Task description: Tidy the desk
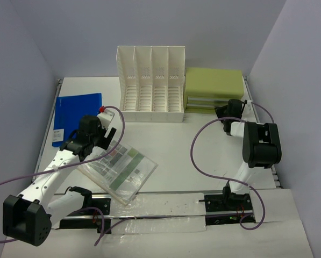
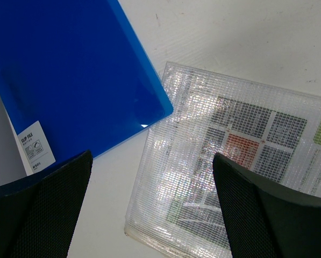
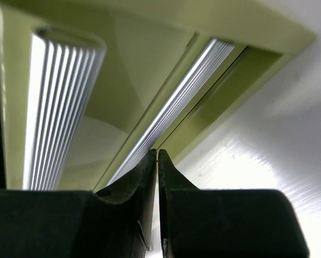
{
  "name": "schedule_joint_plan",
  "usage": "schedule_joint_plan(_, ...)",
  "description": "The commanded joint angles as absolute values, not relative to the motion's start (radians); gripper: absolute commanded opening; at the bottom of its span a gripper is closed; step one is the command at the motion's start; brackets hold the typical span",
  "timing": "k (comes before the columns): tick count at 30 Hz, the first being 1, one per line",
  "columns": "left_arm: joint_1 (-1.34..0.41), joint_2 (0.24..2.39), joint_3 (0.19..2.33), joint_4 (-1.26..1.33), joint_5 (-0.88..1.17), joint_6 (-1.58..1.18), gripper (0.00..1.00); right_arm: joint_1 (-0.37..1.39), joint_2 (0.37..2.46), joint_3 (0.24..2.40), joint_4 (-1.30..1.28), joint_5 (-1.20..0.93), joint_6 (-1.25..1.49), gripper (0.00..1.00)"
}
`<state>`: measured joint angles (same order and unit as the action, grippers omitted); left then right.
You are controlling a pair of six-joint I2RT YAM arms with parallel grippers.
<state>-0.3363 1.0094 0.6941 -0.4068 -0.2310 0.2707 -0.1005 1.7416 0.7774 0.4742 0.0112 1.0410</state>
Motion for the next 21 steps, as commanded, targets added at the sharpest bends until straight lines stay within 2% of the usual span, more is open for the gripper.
schedule_joint_plan(1,-0.328,1.008,0.692,-0.37,-0.225,0.267,0.99,-0.133,1.74,0.831,0.518,0.026,1.012,0.13)
schedule_joint_plan(7,-0.327,1.004,0.692,-0.37,-0.223,0.267,0.99,-0.137,1.67,0.776,0.5,-0.033,0.983,0.15)
schedule_joint_plan(10,-0.327,1.005,0.692,-0.37,-0.224,0.267,0.99,-0.115,1.585,0.732,0.478,-0.065,0.965,0.2)
schedule_joint_plan(14,-0.324,1.006,0.69,-0.365,-0.227,0.267,0.99,-0.031,1.468,0.672,0.428,-0.118,0.908,0.32)
schedule_joint_plan(21,-0.284,1.024,0.688,-0.347,-0.281,0.245,0.99,0.389,1.26,0.758,0.117,-0.029,0.578,0.46)
